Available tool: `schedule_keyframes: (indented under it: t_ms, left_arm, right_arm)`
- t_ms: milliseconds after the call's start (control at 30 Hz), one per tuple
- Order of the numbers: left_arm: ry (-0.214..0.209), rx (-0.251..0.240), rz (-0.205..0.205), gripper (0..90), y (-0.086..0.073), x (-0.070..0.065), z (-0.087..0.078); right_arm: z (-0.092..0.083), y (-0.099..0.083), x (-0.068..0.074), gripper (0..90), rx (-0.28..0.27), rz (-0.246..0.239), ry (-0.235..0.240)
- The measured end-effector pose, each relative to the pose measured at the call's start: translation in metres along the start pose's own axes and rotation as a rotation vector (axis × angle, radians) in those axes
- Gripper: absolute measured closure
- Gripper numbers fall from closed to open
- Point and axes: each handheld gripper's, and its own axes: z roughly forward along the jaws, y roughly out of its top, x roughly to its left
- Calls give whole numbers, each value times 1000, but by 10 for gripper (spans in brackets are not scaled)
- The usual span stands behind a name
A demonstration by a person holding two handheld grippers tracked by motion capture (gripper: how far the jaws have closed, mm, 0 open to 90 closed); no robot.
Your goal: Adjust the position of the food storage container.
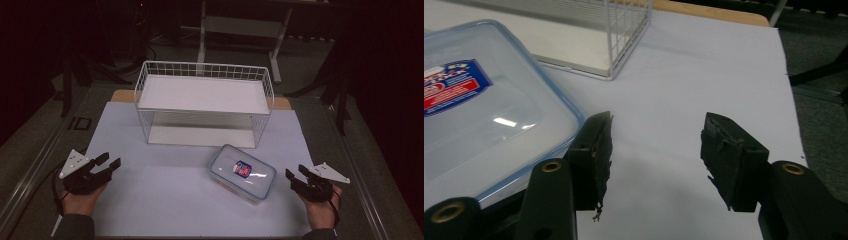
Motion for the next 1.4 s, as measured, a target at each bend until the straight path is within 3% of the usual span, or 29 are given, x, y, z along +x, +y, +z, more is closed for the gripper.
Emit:
schedule_keyframes:
  t_ms: [133,233,333,533,600,633,867,967,1400]
  left_arm:
    - [14,-2,29,480,1,-3,-2]
    - [17,-1,28,478,0,-3,-2]
    - [15,3,40,466,1,-5,-1]
    - [23,-6,75,467,2,-9,0]
    - [23,-6,75,467,2,-9,0]
    - [23,-5,76,467,1,-9,1]
    - [21,-1,84,467,1,-10,1]
    - [21,-2,89,467,1,-11,1]
    - [16,2,96,471,1,-12,2]
  right_arm:
    - [0,-1,2,463,10,1,29]
    - [1,-1,2,471,10,-2,39]
    - [3,-2,4,510,19,-2,102]
    - [9,-3,10,774,53,-32,211]
    - [10,-2,11,774,61,-38,217]
    - [12,-2,15,896,80,-57,230]
    - [12,-2,16,899,120,-59,244]
    - [9,-4,16,899,141,-58,274]
    - [2,-10,24,900,232,-168,356]
